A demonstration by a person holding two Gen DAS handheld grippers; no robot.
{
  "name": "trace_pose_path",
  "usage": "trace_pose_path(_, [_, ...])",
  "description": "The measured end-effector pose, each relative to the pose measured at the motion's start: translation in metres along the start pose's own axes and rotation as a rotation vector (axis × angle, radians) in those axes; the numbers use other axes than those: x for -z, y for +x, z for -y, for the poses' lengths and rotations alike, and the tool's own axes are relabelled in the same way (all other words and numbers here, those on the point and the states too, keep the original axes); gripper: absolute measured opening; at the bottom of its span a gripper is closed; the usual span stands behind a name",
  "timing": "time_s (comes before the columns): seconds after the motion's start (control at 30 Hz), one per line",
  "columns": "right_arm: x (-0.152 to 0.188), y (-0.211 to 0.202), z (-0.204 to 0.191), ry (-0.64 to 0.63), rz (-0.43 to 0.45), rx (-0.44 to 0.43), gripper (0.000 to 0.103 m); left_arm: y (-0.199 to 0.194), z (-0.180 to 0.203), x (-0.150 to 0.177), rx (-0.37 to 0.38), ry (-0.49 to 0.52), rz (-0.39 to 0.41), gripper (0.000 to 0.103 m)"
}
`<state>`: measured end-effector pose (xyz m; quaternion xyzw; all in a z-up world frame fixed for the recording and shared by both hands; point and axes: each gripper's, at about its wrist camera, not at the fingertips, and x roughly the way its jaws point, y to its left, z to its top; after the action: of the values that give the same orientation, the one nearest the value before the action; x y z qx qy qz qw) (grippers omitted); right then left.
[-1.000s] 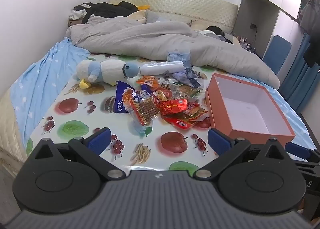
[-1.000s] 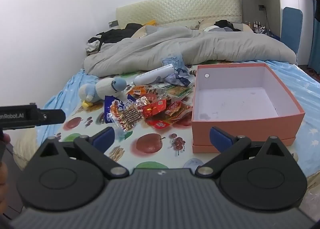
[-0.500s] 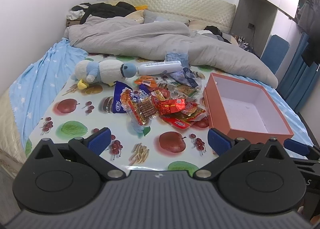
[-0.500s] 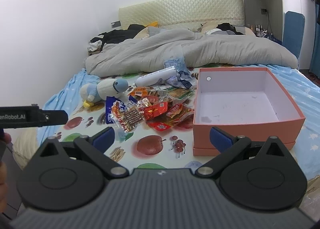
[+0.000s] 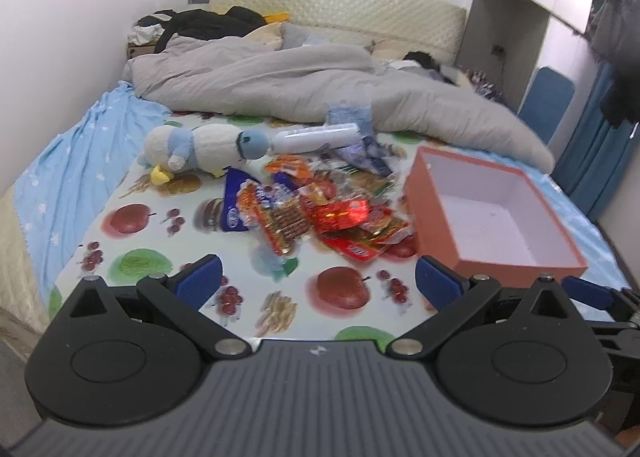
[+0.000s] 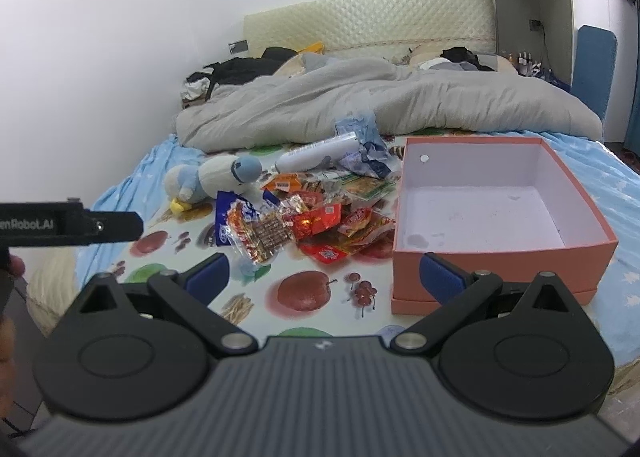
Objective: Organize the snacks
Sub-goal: 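Move both tools toward the snack pile beside the pink box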
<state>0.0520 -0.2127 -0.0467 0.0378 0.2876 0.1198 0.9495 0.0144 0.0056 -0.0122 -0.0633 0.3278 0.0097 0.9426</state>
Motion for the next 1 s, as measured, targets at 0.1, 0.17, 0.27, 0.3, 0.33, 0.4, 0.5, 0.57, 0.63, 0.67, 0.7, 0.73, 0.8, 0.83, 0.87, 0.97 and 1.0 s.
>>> trace_pose_path(0.1, [0.003,0.003,0.001,0.015,-0.013,0.004,0.103,0.003,-0.001,0.0,0.008,0.003,-0.012,0.103])
trace_pose_path(0.17, [0.004,0.001,0.002,0.022,-0.014,0.003,0.103,0.003,-0.001,0.0,0.012,0.0,-0.015,0.103])
trace_pose_path(0.27, [0.002,-0.001,0.003,0.023,-0.007,0.01,0.103,0.002,-0.001,0.002,0.026,-0.012,-0.016,0.103])
trace_pose_path(0.3, [0.002,-0.002,0.004,0.025,-0.005,0.011,0.103,0.002,-0.002,0.002,0.028,-0.015,-0.017,0.103])
trace_pose_path(0.33, [0.002,-0.002,0.005,0.027,-0.004,0.012,0.103,0.001,-0.001,0.003,0.03,-0.016,-0.016,0.103])
trace_pose_path(0.4, [0.003,-0.003,0.005,0.029,-0.003,0.014,0.103,0.0,0.0,0.003,0.035,-0.017,-0.013,0.103])
trace_pose_path(0.5, [0.005,-0.005,0.006,0.033,0.009,0.005,0.103,0.001,0.001,0.005,0.04,-0.021,-0.013,0.103])
trace_pose_path(0.57, [0.007,-0.005,0.006,0.043,0.015,0.005,0.103,0.002,0.002,0.007,0.048,-0.028,-0.02,0.103])
trace_pose_path(0.63, [0.009,-0.006,0.006,0.043,0.015,0.008,0.103,0.004,0.004,0.009,0.06,-0.025,-0.025,0.103])
trace_pose_path(0.67, [0.009,-0.005,0.006,0.038,0.013,0.009,0.103,0.004,0.005,0.009,0.062,-0.02,-0.026,0.103])
trace_pose_path(0.7, [0.01,-0.006,0.006,0.034,0.014,0.008,0.103,0.005,0.006,0.009,0.061,-0.017,-0.026,0.103])
trace_pose_path(0.73, [0.01,-0.006,0.006,0.033,0.014,0.006,0.103,0.005,0.007,0.009,0.06,-0.015,-0.026,0.103])
trace_pose_path(0.8, [0.011,-0.005,0.006,0.035,0.013,0.009,0.103,0.006,0.007,0.01,0.063,-0.02,-0.024,0.103])
trace_pose_path(0.83, [0.011,-0.005,0.006,0.04,0.01,0.013,0.103,0.006,0.008,0.01,0.06,-0.022,-0.023,0.103])
trace_pose_path(0.87, [0.011,-0.004,0.007,0.044,0.007,0.014,0.103,0.007,0.009,0.01,0.061,-0.028,-0.023,0.103])
trace_pose_path(0.97, [0.013,-0.002,0.009,0.051,-0.008,0.019,0.103,0.012,0.011,0.01,0.069,-0.048,-0.029,0.103])
trace_pose_path(1.0, [0.013,-0.001,0.01,0.053,-0.01,0.023,0.103,0.013,0.012,0.01,0.076,-0.054,-0.03,0.103])
